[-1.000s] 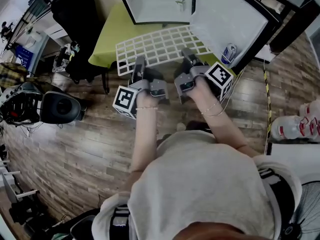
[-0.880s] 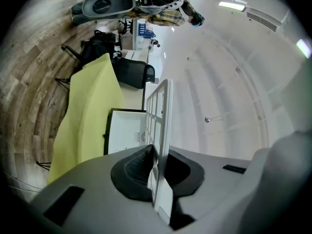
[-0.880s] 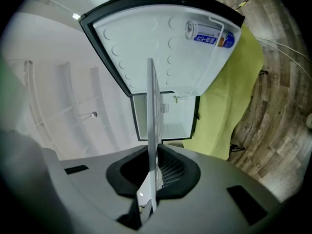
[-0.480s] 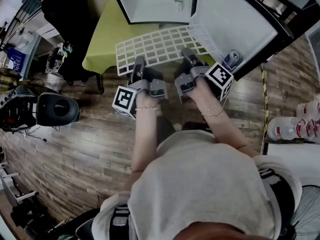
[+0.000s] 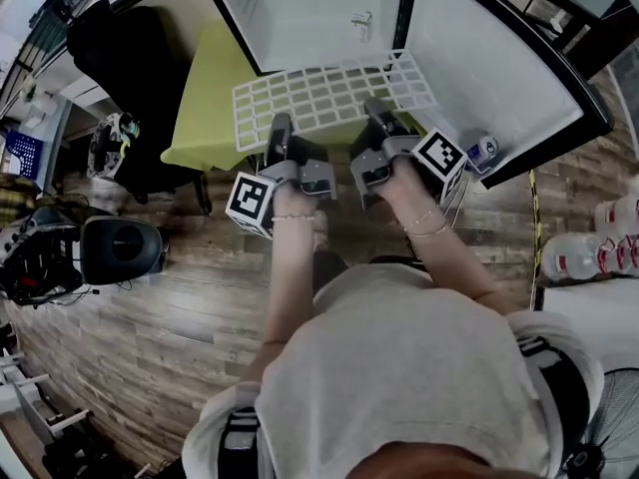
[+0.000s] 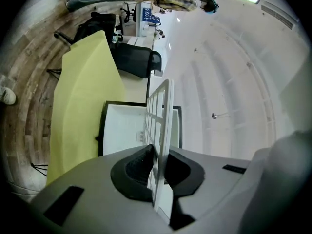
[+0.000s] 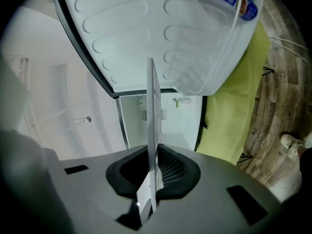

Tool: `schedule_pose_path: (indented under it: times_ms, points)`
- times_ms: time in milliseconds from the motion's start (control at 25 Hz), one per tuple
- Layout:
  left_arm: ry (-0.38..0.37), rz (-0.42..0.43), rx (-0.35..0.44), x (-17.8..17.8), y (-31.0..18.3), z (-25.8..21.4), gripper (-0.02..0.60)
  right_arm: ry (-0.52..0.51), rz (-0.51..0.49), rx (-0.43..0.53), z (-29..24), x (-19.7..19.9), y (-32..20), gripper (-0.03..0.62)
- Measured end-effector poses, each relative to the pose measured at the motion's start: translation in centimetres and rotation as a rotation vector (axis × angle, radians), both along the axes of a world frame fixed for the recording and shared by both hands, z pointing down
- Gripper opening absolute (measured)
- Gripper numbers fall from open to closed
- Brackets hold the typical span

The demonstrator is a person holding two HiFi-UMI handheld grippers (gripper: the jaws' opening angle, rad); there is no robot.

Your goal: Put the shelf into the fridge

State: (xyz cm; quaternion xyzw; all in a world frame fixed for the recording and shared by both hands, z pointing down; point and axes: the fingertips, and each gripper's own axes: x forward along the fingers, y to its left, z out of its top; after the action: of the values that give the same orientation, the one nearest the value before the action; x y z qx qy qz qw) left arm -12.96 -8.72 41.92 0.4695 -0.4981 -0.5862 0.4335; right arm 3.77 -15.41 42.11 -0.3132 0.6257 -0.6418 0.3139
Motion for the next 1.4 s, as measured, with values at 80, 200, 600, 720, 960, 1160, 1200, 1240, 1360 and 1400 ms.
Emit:
schedule_pose_path:
  times_ms: [80, 200, 600, 720, 960, 1160, 1200, 1240, 1360, 1400]
  points:
    - [-0.001, 0.021, 0.002, -0.5, -0.9, -0.8, 0.032, 0.0, 0.022, -0.001, -0.8, -0.3, -0.4, 0.034]
    - [-0.001, 0.061, 0.003, -0.8, -2.8, -1.6, 0.032, 0.002, 0.065, 0.001, -1.4, -0.4, -1.5, 0.034]
    - [0.005, 0.162, 0.01, -4.4, -9.3, -1.4, 0.032, -0.003, 0.172, 0.01, -1.7, -3.5, -6.3, 0.035]
    - [0.016, 0.197, 0.008, -4.6, -10.9, -1.5, 0.031, -0.009, 0.206, 0.017, -1.6, -3.8, -7.6, 0.038]
    - [0.002, 0.278, 0.007, -5.1, -13.6, -1.5, 0.031, -0.025, 0.291, 0.033, -1.7, -4.1, -9.1, 0.04]
    - [-0.002, 0.333, -0.006, -5.3, -15.0, -1.0, 0.031, -0.035, 0.341, 0.017, -1.0, -4.2, -9.4, 0.04]
    - [-0.001, 0.338, -0.006, -5.4, -15.2, -0.9, 0.031, -0.034, 0.346, 0.02, -0.9, -4.3, -9.4, 0.04]
    - [0.001, 0.343, -0.005, -5.6, -15.4, -0.8, 0.031, -0.033, 0.35, 0.021, -0.9, -4.4, -9.5, 0.041]
    - [0.01, 0.36, -0.003, -5.8, -15.9, -0.5, 0.031, -0.027, 0.366, 0.018, -0.7, -4.5, -9.6, 0.041]
    - [0.013, 0.365, -0.003, -5.7, -16.0, -0.4, 0.031, -0.026, 0.371, 0.021, -0.7, -4.5, -9.6, 0.041]
